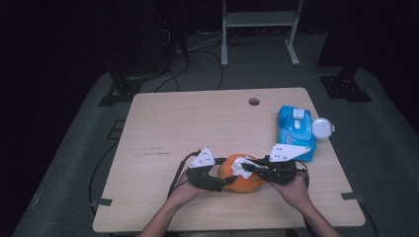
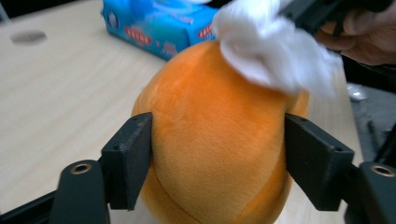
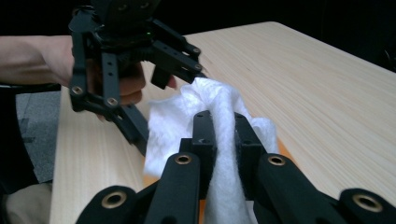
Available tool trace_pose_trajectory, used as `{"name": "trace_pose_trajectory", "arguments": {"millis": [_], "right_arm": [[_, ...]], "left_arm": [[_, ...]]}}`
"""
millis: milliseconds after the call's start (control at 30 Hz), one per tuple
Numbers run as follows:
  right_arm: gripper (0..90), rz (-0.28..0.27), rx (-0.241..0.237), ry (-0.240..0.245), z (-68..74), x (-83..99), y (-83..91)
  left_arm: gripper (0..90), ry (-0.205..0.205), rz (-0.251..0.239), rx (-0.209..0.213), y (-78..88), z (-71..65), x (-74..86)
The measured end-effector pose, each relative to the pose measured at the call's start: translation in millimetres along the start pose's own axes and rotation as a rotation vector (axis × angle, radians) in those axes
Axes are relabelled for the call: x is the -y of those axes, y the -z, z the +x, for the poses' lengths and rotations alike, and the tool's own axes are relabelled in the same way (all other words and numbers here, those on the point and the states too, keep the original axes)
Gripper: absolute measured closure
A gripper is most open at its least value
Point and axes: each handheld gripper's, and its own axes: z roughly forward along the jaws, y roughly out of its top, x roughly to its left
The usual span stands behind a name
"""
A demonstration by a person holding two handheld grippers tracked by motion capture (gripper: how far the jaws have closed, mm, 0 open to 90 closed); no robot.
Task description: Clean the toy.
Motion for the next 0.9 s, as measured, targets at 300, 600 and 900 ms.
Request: {"name": "trace_pose_trajectory", "arguments": {"millis": [300,600,900], "right_arm": [[82.2,0.017,-0.019,0.037,8.8,-6.2,-7.2],[82.2,-0.009,0.007,-0.06,-15.3,5.5,11.7],[82.1,0.032,-0.025,0.041,11.2,-6.3,-7.8]], "left_arm": [[24.8,-0.078,0.003,0.009,-2.7,-11.8,-3.6],[25.0,0.115,-0.026,0.069,-5.1,8.0,7.9],[32.8,-0.039,-0.005,0.036,-2.6,-10.5,-3.5]]}}
